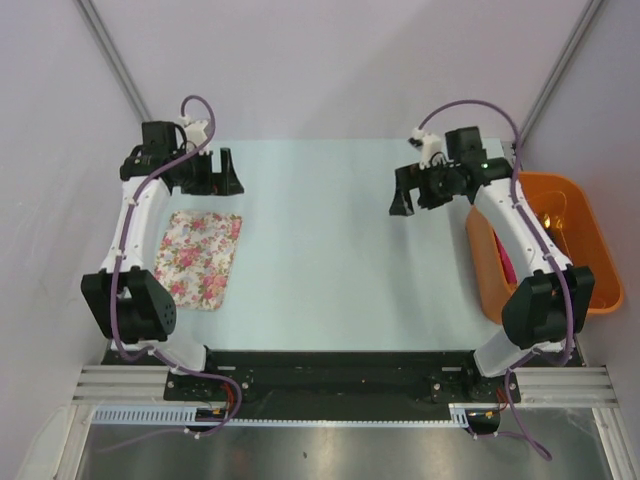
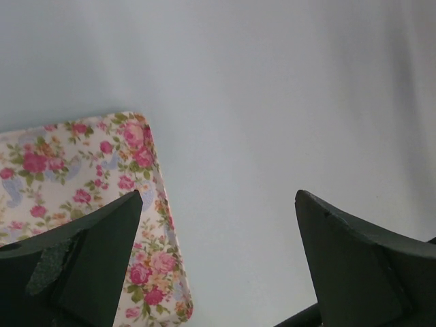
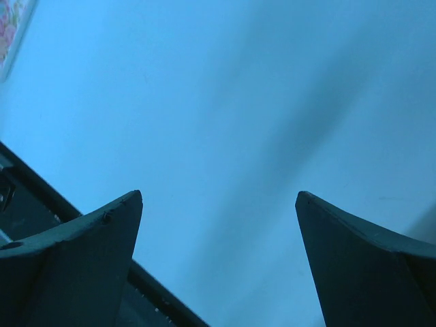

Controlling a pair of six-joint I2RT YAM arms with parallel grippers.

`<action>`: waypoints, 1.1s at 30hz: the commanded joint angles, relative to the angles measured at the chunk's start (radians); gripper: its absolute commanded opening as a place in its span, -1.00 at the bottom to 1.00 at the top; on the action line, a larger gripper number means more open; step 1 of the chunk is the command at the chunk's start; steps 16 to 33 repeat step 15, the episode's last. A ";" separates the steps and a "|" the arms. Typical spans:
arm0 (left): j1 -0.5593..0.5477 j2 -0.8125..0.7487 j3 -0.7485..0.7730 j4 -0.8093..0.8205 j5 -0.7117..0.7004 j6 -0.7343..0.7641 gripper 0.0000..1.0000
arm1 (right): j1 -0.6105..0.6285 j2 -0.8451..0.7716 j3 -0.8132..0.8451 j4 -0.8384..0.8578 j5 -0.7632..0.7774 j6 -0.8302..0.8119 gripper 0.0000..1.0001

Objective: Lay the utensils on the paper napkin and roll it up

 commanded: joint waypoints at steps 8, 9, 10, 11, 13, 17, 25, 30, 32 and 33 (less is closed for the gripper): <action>-0.042 -0.475 -0.564 0.130 -0.157 -0.026 0.99 | 0.027 -0.231 -0.409 0.279 0.100 0.187 1.00; -0.048 -0.493 -0.581 0.132 -0.163 -0.023 0.99 | 0.029 -0.250 -0.427 0.301 0.107 0.193 0.99; -0.056 -0.507 -0.606 0.129 -0.169 -0.025 0.99 | 0.032 -0.281 -0.453 0.329 0.107 0.203 0.99; -0.066 -0.529 -0.614 0.126 -0.181 -0.025 0.99 | 0.033 -0.293 -0.460 0.335 0.107 0.206 0.99; -0.070 -0.547 -0.630 0.139 -0.200 -0.034 0.99 | 0.029 -0.310 -0.467 0.341 0.100 0.210 1.00; -0.105 -0.569 -0.629 0.155 -0.218 -0.040 0.99 | 0.009 -0.325 -0.463 0.341 0.096 0.203 1.00; -0.105 -0.569 -0.629 0.155 -0.218 -0.040 0.99 | 0.009 -0.325 -0.463 0.341 0.096 0.203 1.00; -0.105 -0.569 -0.629 0.155 -0.218 -0.040 0.99 | 0.009 -0.325 -0.463 0.341 0.096 0.203 1.00; -0.105 -0.569 -0.629 0.155 -0.218 -0.040 0.99 | 0.009 -0.325 -0.463 0.341 0.096 0.203 1.00; -0.105 -0.569 -0.629 0.155 -0.218 -0.040 0.99 | 0.009 -0.325 -0.463 0.341 0.096 0.203 1.00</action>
